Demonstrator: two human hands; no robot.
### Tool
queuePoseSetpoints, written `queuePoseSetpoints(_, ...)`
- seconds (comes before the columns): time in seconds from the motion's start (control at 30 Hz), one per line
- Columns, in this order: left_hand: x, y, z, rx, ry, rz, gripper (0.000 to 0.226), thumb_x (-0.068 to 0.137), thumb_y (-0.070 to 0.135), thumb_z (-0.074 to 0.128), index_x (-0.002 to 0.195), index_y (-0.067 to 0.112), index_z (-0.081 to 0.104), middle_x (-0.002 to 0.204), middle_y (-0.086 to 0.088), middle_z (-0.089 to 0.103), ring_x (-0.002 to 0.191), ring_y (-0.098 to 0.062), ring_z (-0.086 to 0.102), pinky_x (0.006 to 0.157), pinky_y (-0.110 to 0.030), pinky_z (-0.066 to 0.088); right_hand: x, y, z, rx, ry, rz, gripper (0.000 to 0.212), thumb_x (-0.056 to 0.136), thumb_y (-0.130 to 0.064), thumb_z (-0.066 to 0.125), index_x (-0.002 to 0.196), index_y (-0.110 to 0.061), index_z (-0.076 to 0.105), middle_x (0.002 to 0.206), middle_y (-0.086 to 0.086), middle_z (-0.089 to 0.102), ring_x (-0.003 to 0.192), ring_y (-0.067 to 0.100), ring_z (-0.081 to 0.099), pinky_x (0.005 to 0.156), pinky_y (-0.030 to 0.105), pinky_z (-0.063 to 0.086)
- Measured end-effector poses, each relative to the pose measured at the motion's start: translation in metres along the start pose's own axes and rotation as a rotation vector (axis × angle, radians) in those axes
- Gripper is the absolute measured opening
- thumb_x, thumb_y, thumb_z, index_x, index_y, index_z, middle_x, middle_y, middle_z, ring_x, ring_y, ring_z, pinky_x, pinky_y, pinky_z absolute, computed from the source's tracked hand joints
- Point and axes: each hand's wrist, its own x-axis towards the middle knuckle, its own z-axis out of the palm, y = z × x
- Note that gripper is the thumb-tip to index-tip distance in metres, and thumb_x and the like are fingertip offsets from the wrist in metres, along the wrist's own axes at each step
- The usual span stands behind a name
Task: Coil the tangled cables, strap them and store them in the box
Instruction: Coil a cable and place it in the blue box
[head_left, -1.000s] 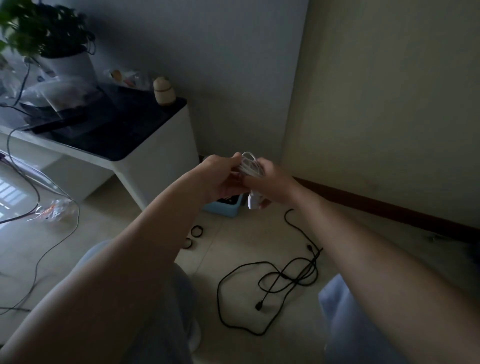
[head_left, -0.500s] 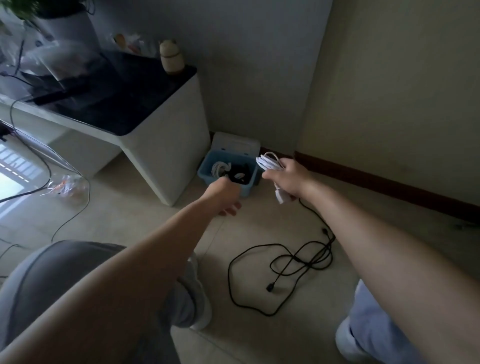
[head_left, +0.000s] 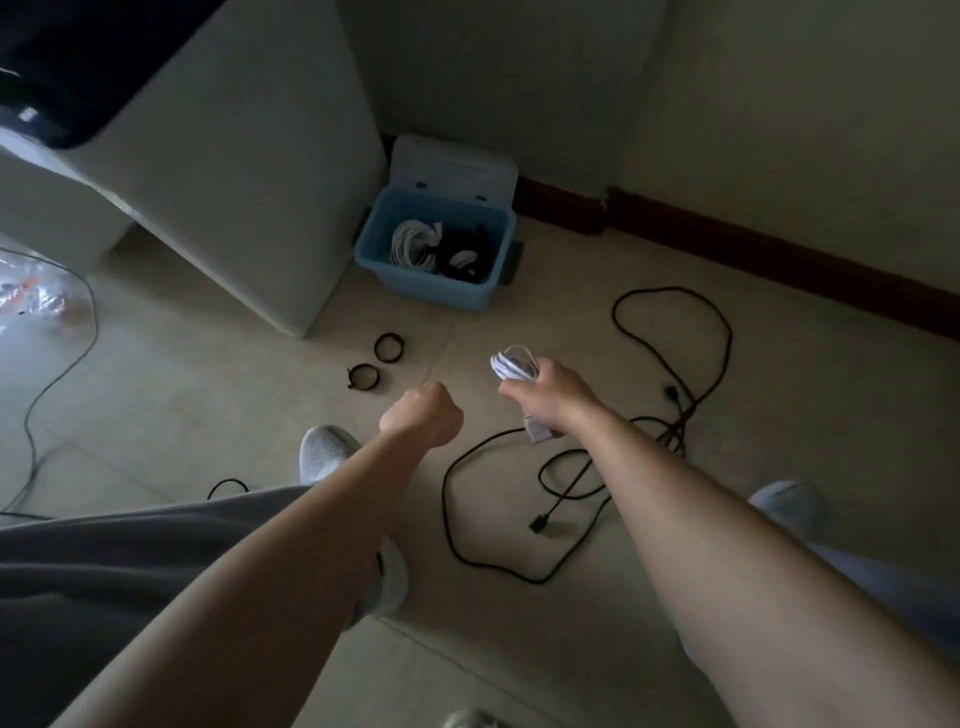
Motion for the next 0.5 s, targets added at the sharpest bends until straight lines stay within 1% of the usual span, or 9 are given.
queuePoseSetpoints(0.1, 0.024, -0.011, 0.011, 0.042, -0.015, -0.012, 0.037, 0.087, 0.013, 0.042, 0.119, 0.008, 0.061, 0.124, -0.015, 0.063, 0.109, -0.035, 0.062, 0.088, -0.04, 0.051, 0.02, 0.009, 0.027, -0.019, -0.059, 0.029, 0.054, 0.073, -0.057, 0.059, 0.116, -0.024, 0.06, 0.105, 0.001, 0.064, 0.091, 0.02, 0.061, 0.063, 0.028, 0.042)
queuePoseSetpoints(0.17, 0.041, -0.019, 0.013, 0.053, -0.012, -0.025, 0.038, 0.089, 0.014, 0.043, 0.122, 0.007, 0.06, 0.129, -0.016, 0.06, 0.115, -0.036, 0.059, 0.092, -0.042, 0.051, 0.034, 0.01, 0.041, -0.008, -0.08, 0.046, 0.058, 0.07, -0.058, 0.057, 0.116, -0.024, 0.06, 0.107, 0.001, 0.065, 0.093, 0.021, 0.061, 0.067, 0.029, 0.042)
queuePoseSetpoints(0.27, 0.07, -0.032, 0.014, 0.126, -0.008, -0.046, 0.042, 0.092, 0.018, 0.045, 0.13, 0.01, 0.06, 0.139, -0.014, 0.046, 0.13, -0.036, 0.043, 0.097, -0.047, 0.046, 0.059, 0.006, 0.058, 0.008, -0.092, 0.066, 0.063, 0.065, -0.058, 0.055, 0.116, -0.021, 0.061, 0.109, 0.005, 0.066, 0.096, 0.024, 0.062, 0.072, 0.029, 0.043)
queuePoseSetpoints(0.33, 0.086, -0.042, 0.015, 0.179, 0.007, -0.063, 0.042, 0.091, 0.018, 0.047, 0.131, 0.011, 0.059, 0.141, -0.012, 0.037, 0.132, -0.035, 0.033, 0.098, -0.048, 0.045, 0.074, 0.003, 0.067, 0.014, -0.089, 0.075, 0.066, 0.062, -0.059, 0.053, 0.114, -0.019, 0.061, 0.11, 0.007, 0.067, 0.099, 0.027, 0.063, 0.073, 0.029, 0.042)
queuePoseSetpoints(0.43, 0.108, -0.057, 0.019, 0.171, 0.037, -0.124, 0.047, 0.087, 0.02, 0.05, 0.134, 0.014, 0.054, 0.145, -0.009, 0.027, 0.133, -0.033, 0.027, 0.103, -0.046, 0.042, 0.093, 0.0, 0.077, 0.023, -0.104, 0.09, 0.062, 0.064, -0.058, 0.056, 0.112, -0.019, 0.062, 0.109, 0.006, 0.068, 0.1, 0.026, 0.064, 0.073, 0.028, 0.042)
queuePoseSetpoints(0.5, 0.121, -0.067, 0.025, 0.113, -0.004, -0.15, 0.05, 0.09, 0.026, 0.052, 0.138, 0.014, 0.05, 0.149, -0.009, 0.026, 0.137, -0.032, 0.027, 0.106, -0.046, 0.039, 0.104, 0.001, 0.082, 0.025, -0.115, 0.089, 0.059, 0.065, -0.057, 0.057, 0.109, -0.019, 0.063, 0.105, 0.005, 0.069, 0.096, 0.025, 0.065, 0.071, 0.028, 0.043)
